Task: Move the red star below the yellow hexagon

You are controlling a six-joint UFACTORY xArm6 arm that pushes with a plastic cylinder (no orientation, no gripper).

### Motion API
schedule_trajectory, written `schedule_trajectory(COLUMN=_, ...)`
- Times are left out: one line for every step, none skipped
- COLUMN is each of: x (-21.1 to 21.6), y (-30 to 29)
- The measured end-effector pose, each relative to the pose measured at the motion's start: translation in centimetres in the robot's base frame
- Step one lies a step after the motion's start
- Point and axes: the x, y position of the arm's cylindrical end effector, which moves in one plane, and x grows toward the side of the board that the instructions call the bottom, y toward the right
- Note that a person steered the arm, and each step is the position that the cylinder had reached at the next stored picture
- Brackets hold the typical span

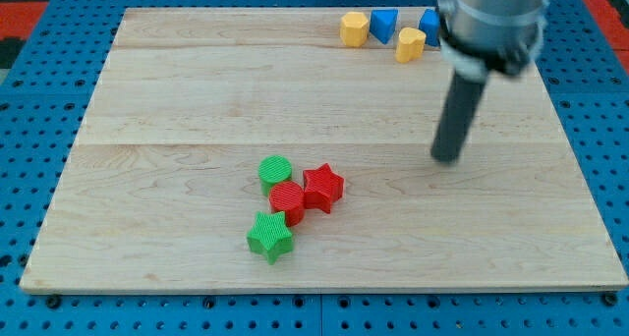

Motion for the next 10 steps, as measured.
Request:
schedule_trajectory(x=6.3, y=-4.4)
schedule_trajectory(x=4.2, y=-9.8)
schedule_trajectory(x=3.4, y=-10.8)
schedule_trajectory(x=4.6, y=-12.7)
schedule_trajectory(x=0.6, y=-13.6)
schedule_trajectory(x=-4.4, y=-12.7)
schedule_trajectory(x=-5.7, y=-10.7)
schedule_trajectory(x=-8.8, y=-9.4)
schedule_trajectory(x=-12.5, y=-10.7)
schedule_trajectory(x=-14.9, y=-11.8)
